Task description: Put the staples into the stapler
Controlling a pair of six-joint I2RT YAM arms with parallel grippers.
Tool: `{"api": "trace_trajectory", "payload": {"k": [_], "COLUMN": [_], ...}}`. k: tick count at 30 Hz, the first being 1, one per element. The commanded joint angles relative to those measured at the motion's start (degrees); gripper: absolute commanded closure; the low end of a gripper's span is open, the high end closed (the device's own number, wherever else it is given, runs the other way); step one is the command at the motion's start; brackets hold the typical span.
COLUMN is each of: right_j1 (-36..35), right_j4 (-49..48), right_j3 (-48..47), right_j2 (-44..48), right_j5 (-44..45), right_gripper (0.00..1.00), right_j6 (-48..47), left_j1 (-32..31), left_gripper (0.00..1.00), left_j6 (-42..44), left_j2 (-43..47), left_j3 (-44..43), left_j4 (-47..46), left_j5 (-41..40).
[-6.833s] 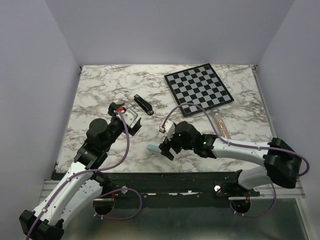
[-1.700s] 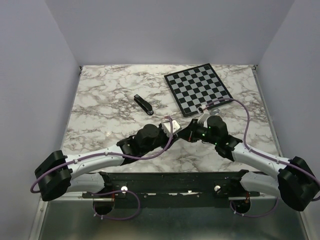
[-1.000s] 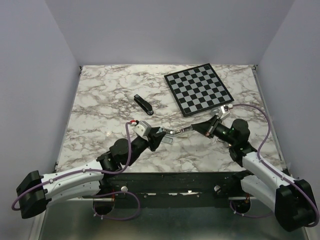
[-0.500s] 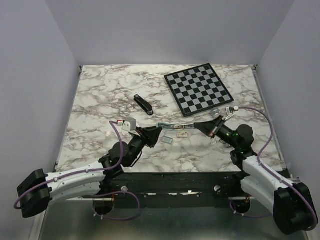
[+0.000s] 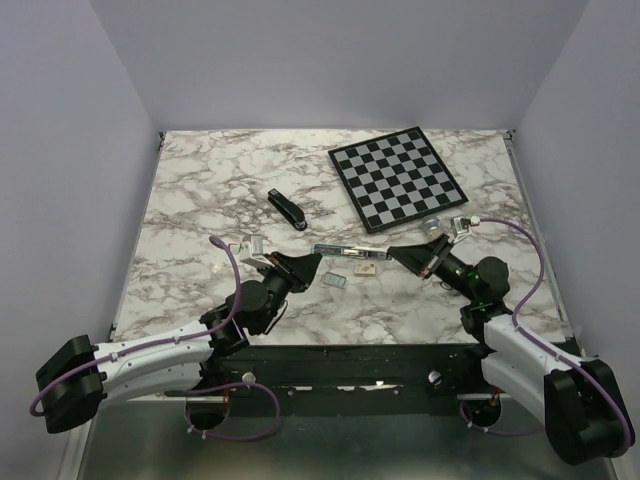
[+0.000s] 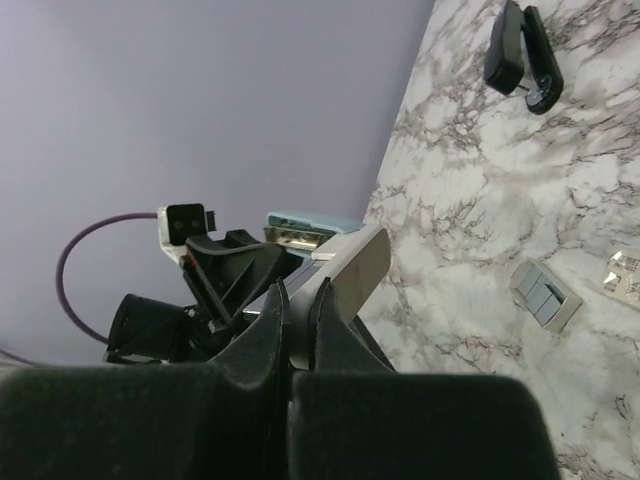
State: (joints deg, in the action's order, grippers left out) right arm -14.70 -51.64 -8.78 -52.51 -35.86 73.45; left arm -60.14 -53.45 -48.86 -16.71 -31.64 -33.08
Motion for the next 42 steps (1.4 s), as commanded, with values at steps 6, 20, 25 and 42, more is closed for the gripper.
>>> {"api": "trace_trajectory", "payload": {"k": [6,20,25,42], "right_j1": [0.28,0.28,0.2,-4.19], "right_j4": [-16.3,13.13,19.81,27.39], "right_j3": [-0.98,-0.99,-1.24,-3.53], "right_j2": [1.54,1.53,-1.18,-22.36], "right_j5": [-10.19,-8.01,-7.21,-8.44], "right_gripper": [0.99,0.99,0.99,0.99], "right_j6": [7.23,-10.51,-14.47,-28.45], "left_j1": [3.45,3.98,3.89,-3.31], "left_gripper": [0.96,1.0,1.0,1.0], "left_j6": [-3.77,17.94,19.43,11.79], "left_j2": [-1.76,1.84,1.84,-1.59], "left_j3": [2.03,-0.52,-0.16,-6.67], "left_j4": [15.64,3.25,3.16,28.38], "left_j5": [-15.0,0.82,6.62,3.99]}}
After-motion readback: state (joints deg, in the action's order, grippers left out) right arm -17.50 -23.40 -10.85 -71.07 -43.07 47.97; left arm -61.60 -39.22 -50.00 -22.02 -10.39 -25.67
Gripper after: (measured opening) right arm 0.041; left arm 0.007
